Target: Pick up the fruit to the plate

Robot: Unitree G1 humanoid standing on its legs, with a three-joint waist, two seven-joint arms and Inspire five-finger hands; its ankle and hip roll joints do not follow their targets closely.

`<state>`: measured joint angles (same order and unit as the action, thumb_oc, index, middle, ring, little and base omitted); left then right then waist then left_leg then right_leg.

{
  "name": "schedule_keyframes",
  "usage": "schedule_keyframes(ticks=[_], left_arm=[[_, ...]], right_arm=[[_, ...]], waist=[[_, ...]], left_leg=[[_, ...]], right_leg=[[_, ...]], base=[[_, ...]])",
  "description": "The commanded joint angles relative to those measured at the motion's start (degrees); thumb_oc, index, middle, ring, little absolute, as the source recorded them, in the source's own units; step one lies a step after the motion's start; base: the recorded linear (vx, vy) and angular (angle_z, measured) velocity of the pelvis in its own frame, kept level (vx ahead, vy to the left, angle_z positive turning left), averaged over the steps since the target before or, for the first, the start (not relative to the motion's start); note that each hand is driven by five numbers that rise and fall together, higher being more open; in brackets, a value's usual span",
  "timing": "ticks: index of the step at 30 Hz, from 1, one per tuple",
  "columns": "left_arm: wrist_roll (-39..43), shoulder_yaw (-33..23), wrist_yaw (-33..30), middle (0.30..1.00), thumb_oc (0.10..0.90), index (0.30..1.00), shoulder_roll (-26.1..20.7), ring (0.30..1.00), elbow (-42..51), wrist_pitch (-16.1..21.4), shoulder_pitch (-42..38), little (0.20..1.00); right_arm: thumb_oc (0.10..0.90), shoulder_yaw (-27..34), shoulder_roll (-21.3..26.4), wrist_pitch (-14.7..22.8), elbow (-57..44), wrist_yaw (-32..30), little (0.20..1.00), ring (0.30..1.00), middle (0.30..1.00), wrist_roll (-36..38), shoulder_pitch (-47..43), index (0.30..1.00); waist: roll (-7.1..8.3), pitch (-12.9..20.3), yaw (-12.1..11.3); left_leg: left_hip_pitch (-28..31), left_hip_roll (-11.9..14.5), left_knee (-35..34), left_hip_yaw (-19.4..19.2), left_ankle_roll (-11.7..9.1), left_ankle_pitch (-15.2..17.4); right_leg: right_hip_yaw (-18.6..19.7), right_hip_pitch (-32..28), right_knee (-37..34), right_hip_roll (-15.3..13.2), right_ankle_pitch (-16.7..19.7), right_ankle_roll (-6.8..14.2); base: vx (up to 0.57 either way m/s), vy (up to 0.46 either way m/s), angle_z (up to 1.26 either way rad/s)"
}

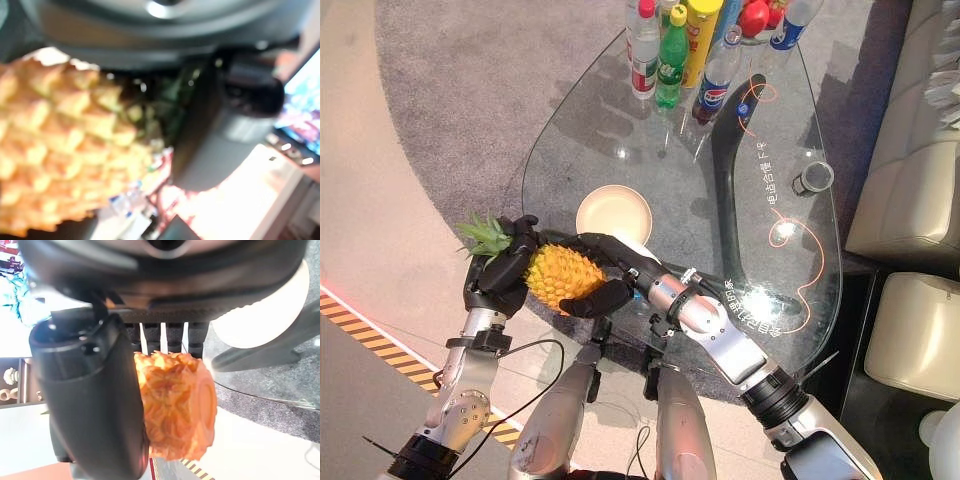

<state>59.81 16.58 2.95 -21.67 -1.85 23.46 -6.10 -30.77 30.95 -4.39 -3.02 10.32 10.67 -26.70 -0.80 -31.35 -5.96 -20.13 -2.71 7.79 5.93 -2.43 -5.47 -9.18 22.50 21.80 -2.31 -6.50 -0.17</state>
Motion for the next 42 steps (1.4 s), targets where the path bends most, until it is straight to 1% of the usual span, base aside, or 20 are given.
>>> schedule_keyframes(ticks=[1, 7, 14, 15, 19, 29, 32, 34, 35, 40, 42], left_arm=[[0.79, -3.46, 7.3, 0.3, 0.1, 0.3, 1.77, 0.3, 11.3, 6.82, -3.94, 0.2], [0.55, -3.94, 7.16, 0.3, 0.1, 0.3, 2.15, 0.3, 11.32, 7.05, -3.89, 0.2], [0.83, -4.54, 7.64, 0.3, 0.1, 0.3, 2.1, 0.3, 11.11, 7.05, -3.65, 0.2], [0.69, -4.79, 8.0, 0.3, 0.1, 0.3, 2.32, 0.3, 10.73, 7.14, -3.53, 0.2], [0.34, -5.06, 7.71, 0.3, 0.1, 0.3, 2.46, 0.3, 10.83, 7.03, -3.57, 0.2], [-0.68, -6.11, 7.8, 0.3, 0.1, 0.3, 2.59, 0.3, 10.31, 7.34, -3.25, 0.2], [-2.32, -7.38, 7.62, 0.3, 0.1, 0.3, 2.52, 0.3, 10.13, 8.4, -2.71, 0.2], [-4.13, -8.43, 6.41, 0.3, 0.1, 0.3, 2.32, 0.3, 9.97, 9.7, -2.31, 0.2], [-4.32, -8.53, 6.27, 0.3, 0.1, 0.3, 2.33, 0.3, 9.94, 9.77, -2.31, 0.2], [-7.56, -11.59, 3.21, 0.3, 0.1, 0.3, 2.31, 0.3, 9.08, 13.18, -3.01, 0.2], [-8.04, -12.15, 2.78, 0.3, 0.1, 0.3, 2.3, 0.3, 8.83, 13.69, -3.08, 0.2]], right_arm=[[0.8, -3.66, -2.59, 4.13, -8.44, -0.39, 0.9, 0.9, 0.9, -0.82, -1.75, 0.9], [0.8, -2.03, -2.64, 3.66, -7.36, -4.08, 0.9, 0.9, 0.9, -1.39, -0.64, 0.9], [0.8, -0.51, -2.35, 3.6, -6.52, -5.62, 0.9, 0.9, 0.9, -2.17, 0.24, 0.9], [0.8, 0.23, -2.46, 3.67, -5.71, -6.73, 0.9, 0.9, 0.9, -2.55, 0.7, 0.9], [0.8, 1.2, -2.46, 3.12, -5.36, -7.98, 0.9, 0.9, 0.9, -3.52, 1.32, 0.9], [0.8, 4.26, -2.42, 3.2, -4.46, -11.84, 0.9, 0.9, 0.9, -2.77, 3.34, 0.9], [0.8, 6.06, -2.11, 3.39, -3.93, -12.42, 0.9, 0.9, 0.9, -2.16, 5.32, 0.9], [0.8, 7.06, -1.99, 3.57, -3.32, -12.76, 0.9, 0.9, 0.9, -1.59, 7.03, 0.9], [0.8, 7.14, -2.0, 3.65, -3.22, -12.75, 0.9, 0.9, 0.9, -1.61, 7.18, 0.9], [0.8, 8.67, -1.7, 4.64, -1.14, -12.92, 0.9, 0.9, 0.9, -0.8, 9.92, 0.9], [0.8, 9.0, -1.65, 4.89, -0.97, -12.8, 0.9, 0.9, 0.9, -0.42, 10.41, 0.9]], waist=[[2.12, 1.55, 0.92], [2.11, 1.55, 1.26], [2.15, 1.55, 1.4], [2.2, 1.55, 1.47], [2.2, 1.55, 1.61], [2.49, 1.55, 1.95], [2.56, 1.55, 2.25], [2.46, 1.55, 2.46], [2.46, 1.55, 2.49], [2.37, 1.55, 3.2], [2.38, 1.55, 3.33]], left_leg=[[1.17, -3.24, 5.94, -0.82, 1.46, 6.04], [1.41, -3.12, 5.83, -1.35, 1.47, 6.13], [1.37, -3.04, 5.84, -1.63, 1.51, 6.21], [1.46, -2.93, 5.74, -1.81, 1.51, 6.24], [1.39, -2.89, 5.65, -1.91, 1.52, 6.17], [1.74, -2.62, 5.38, -2.23, 1.52, 6.29], [1.83, -2.48, 5.38, -2.47, 1.46, 6.36], [1.66, -2.44, 5.54, -2.58, 1.46, 6.36], [1.66, -2.43, 5.56, -2.59, 1.45, 6.37], [1.7, -2.26, 5.73, -2.95, 1.41, 6.54], [1.71, -2.24, 5.78, -2.98, 1.36, 6.56]], right_leg=[[2.8, -5.48, -8.38, 0.92, 4.51, 2.32], [2.92, -5.69, -8.51, 0.81, 4.52, 2.48], [2.88, -5.48, -8.36, 0.72, 4.54, 2.59], [2.8, -5.52, -8.38, 0.7, 4.54, 2.6], [2.76, -5.36, -8.37, 0.67, 4.64, 2.65], [2.7, -5.5, -8.38, 0.64, 4.62, 2.81], [2.91, -5.55, -8.37, 0.71, 4.59, 2.85], [3.02, -5.28, -8.16, 0.71, 4.57, 2.86], [3.05, -5.26, -8.13, 0.71, 4.56, 2.86], [3.39, -5.12, -7.98, 0.7, 4.33, 2.81], [3.5, -5.11, -7.95, 0.72, 4.32, 2.81]], base=[[0.0, 0.0, 0.0], [0.0, 0.0, 0.0], [0.0, 0.0, 0.0], [0.0, 0.0, 0.0], [0.0, 0.0, 0.0], [0.0, 0.0, 0.0], [0.0, 0.0, 0.0], [0.0, 0.0, 0.0], [0.01, 0.008, -0.03], [0.0, 0.0, 0.0], [0.01, 0.001, -0.02]])
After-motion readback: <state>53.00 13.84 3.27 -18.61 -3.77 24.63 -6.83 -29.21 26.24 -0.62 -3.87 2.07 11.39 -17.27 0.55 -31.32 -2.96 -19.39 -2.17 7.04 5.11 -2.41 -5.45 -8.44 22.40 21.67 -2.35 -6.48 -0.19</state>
